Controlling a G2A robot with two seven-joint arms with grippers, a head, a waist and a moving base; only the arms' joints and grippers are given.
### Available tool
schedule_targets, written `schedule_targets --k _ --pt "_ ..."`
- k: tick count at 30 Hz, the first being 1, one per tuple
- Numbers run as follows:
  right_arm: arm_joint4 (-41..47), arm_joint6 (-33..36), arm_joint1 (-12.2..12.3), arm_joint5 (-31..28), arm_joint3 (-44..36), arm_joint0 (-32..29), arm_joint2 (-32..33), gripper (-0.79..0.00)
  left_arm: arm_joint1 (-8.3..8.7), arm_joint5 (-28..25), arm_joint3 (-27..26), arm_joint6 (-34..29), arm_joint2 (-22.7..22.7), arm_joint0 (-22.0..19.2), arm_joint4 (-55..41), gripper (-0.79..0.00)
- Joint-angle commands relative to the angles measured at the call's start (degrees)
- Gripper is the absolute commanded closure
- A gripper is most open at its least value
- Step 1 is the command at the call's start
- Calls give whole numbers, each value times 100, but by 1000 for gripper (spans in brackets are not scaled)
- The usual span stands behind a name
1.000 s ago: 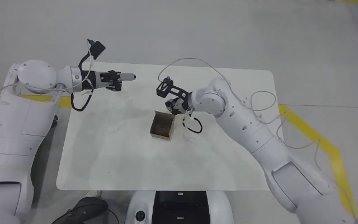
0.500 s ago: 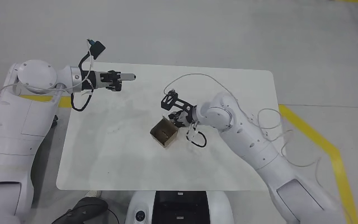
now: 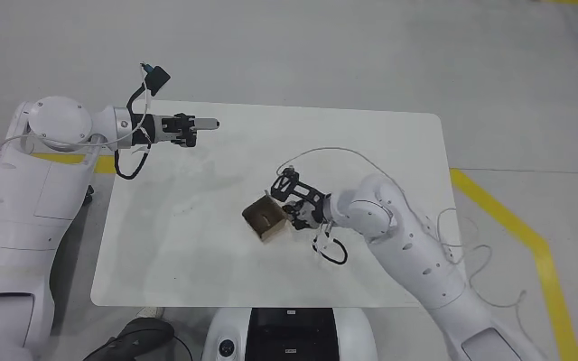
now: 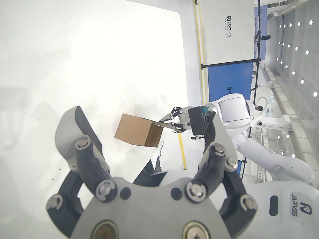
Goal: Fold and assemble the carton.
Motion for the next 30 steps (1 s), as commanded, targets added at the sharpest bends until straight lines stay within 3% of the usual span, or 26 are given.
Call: schedule_targets --k 1,12,21,30 --pt "-72 -78 31 -46 -162 -105 25 0 0 0 0 0 0 0 0 -785" --pt "-879 -558 155 108 -932 -203 287 0 0 0 0 0 0 0 0 -785" --pt "-508 -138 6 -128 -1316 704 -341 0 0 0 0 0 0 0 0 -785" --pt "83 -72 -303 -977 -547 1808 -1404 0 0 0 0 0 0 0 0 -785"
